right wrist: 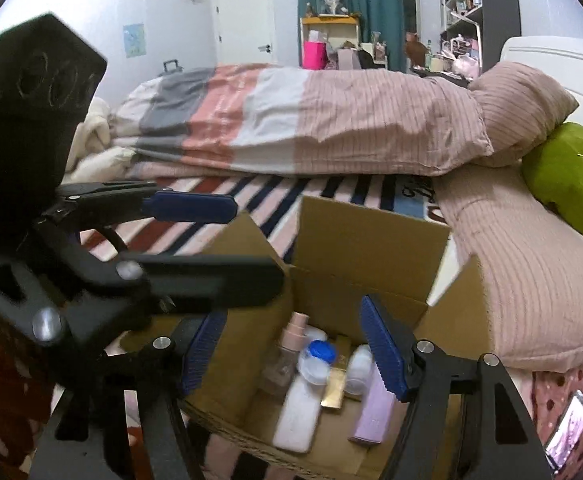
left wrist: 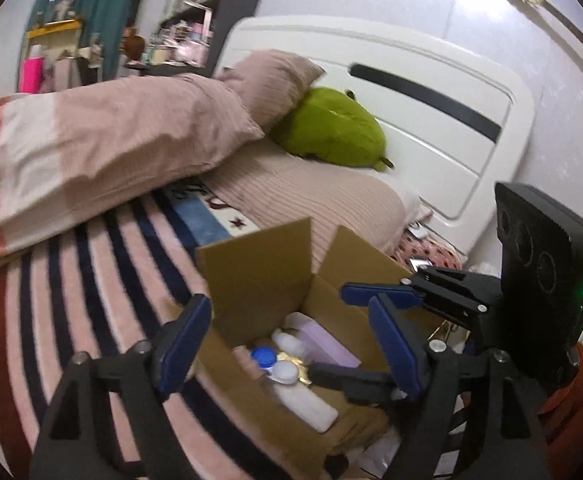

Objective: Organize rigid objects
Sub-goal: 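Carry the lens case into the box and open the right gripper, then move the right gripper back and grasp the roll of clear tape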

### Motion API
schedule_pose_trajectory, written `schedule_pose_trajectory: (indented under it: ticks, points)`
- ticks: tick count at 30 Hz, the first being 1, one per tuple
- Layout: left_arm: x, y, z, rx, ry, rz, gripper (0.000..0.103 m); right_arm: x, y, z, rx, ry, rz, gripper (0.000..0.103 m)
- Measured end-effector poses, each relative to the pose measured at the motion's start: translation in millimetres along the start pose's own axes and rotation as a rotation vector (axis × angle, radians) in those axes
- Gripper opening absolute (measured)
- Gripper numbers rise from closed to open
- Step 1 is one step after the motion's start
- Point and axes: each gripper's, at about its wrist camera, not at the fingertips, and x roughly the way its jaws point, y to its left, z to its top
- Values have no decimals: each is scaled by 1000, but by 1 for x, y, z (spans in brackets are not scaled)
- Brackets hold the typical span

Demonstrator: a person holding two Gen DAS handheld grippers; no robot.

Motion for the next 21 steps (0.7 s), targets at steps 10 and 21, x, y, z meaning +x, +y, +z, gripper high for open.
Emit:
schedule_pose_trajectory:
  ticks: [10,21]
  points:
    - [-112,76,-41,-99,-137,245,80,17,104,22,-152,-32,95,66]
    - [-148,166,-125,-200,-110,311,80,122,175,-6,-147,176,156,65]
